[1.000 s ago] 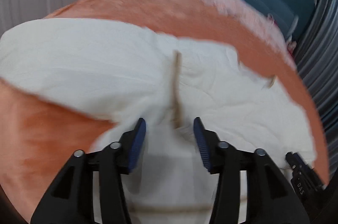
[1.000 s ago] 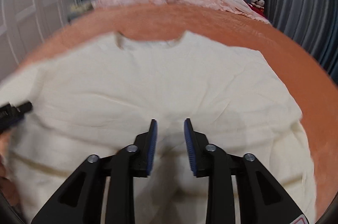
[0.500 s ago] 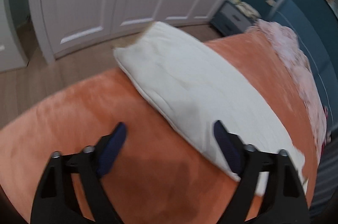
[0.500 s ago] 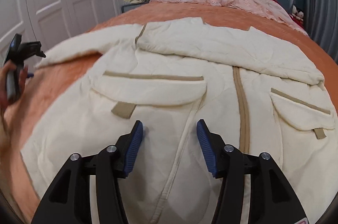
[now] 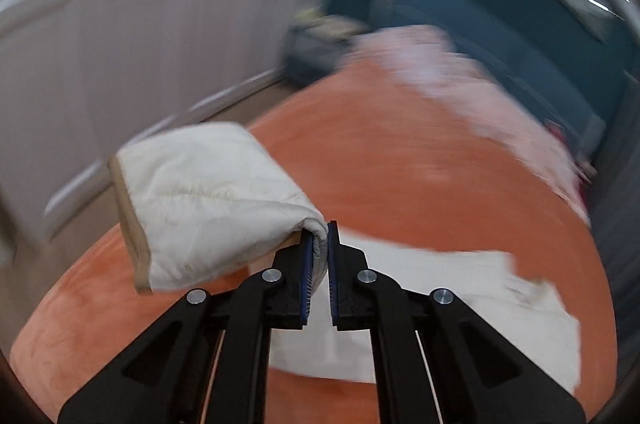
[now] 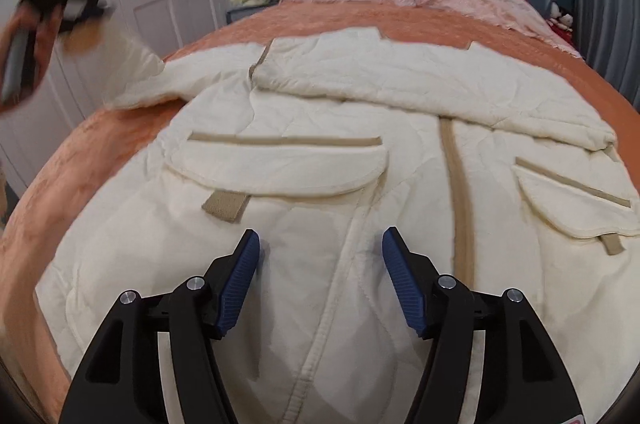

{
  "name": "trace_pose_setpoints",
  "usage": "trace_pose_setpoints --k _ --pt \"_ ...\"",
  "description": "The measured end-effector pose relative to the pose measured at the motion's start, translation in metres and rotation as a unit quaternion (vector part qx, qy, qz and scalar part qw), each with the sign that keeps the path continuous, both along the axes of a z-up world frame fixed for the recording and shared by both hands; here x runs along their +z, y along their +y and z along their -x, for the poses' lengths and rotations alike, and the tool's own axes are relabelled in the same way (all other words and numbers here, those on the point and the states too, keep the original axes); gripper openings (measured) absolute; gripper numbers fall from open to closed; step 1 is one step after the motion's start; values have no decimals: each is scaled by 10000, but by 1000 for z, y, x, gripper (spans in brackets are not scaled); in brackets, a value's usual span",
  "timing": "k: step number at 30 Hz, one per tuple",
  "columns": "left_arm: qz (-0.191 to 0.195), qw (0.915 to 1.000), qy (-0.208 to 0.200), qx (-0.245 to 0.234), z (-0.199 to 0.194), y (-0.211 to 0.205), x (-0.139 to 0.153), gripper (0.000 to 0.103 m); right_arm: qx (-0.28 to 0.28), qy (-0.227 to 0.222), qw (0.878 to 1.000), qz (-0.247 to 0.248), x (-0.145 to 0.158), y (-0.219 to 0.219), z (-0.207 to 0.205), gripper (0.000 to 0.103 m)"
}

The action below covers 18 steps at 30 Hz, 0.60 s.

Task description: Fold large clothes

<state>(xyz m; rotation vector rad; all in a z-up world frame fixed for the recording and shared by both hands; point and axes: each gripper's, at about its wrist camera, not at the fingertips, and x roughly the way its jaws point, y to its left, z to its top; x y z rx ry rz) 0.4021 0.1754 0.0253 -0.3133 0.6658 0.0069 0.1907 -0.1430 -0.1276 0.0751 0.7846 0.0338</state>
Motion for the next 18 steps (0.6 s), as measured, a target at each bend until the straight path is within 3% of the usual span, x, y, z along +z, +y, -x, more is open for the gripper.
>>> trace_pose_setpoints --k 3,7,9,11,15,18 --pt "-28 9936 -338 -1082 16 -105 44 6 -113 -273 9995 -144 14 -9 12 63" --pt "17 9762 -271 -2152 44 -220 46 21 -247 -371 9990 -99 24 -26 31 63" --pt "104 9699 -151 -2429 59 -259 28 72 -356 -368 9987 -6 27 -41 42 63" --pt "264 9706 -115 -2389 71 -271 11 84 -491 -364 9981 23 30 -56 48 63" --pt "587 9728 481 -2188 67 -260 -32 84 -856 -423 9954 -87 42 -103 44 63" --pt "927 9783 861 -1641 49 -218 -57 84 -1081 -536 9926 -164 54 -134 26 63"
